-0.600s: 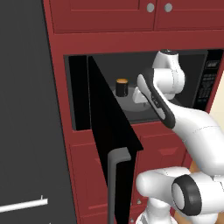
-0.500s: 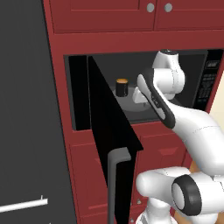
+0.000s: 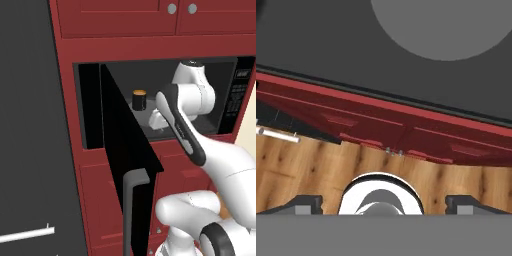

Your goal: Pick the cup of tea, navigate to the dining table, and place it on the saucer.

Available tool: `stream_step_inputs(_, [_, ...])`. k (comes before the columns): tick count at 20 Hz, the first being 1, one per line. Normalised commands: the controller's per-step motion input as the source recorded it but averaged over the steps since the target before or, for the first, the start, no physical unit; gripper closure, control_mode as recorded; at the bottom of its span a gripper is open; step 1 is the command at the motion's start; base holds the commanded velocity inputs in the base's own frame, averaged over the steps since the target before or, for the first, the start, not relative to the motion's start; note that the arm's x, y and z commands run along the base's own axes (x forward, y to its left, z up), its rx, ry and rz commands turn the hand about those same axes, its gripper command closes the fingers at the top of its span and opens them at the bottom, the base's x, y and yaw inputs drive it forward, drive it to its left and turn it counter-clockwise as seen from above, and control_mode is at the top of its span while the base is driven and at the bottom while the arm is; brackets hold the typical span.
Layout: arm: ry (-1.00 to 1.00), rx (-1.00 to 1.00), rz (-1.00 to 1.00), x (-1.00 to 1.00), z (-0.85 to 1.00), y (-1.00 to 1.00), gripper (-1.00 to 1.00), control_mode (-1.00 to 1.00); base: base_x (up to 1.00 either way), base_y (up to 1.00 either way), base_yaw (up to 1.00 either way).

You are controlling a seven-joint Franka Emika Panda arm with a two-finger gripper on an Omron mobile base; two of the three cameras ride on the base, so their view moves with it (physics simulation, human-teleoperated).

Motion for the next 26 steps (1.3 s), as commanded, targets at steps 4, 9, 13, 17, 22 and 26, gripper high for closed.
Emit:
stream_step_inputs(4, [0.04, 0.01, -0.03, -0.51, -0.34, -0.33, -1.00, -1.00, 0.00, 0.00, 0.00])
stream_step_inputs(9, [-0.02, 0.03, -0.05, -0.74, -0.09, -0.61, -1.00, -1.00, 0.00, 0.00, 0.00])
stream_step_inputs(13, [-0.18, 0.01, -0.07, 0.07, 0.00, -0.05, -1.00, -1.00, 0.00, 0.00, 0.00])
stream_step_inputs(17, [-0.34, 0.15, -0.11, 0.46, 0.00, 0.17, -1.00, -1.00, 0.00, 0.00, 0.00])
stream_step_inputs(22, [-0.41, 0.29, -0.01, 0.62, 0.01, 0.04, -1.00, -1.00, 0.00, 0.00, 0.00])
stream_step_inputs(26, [-0.35, 0.24, 0.04, 0.74, 0.27, 0.02, -1.00, -1.00, 0.00, 0.00, 0.00])
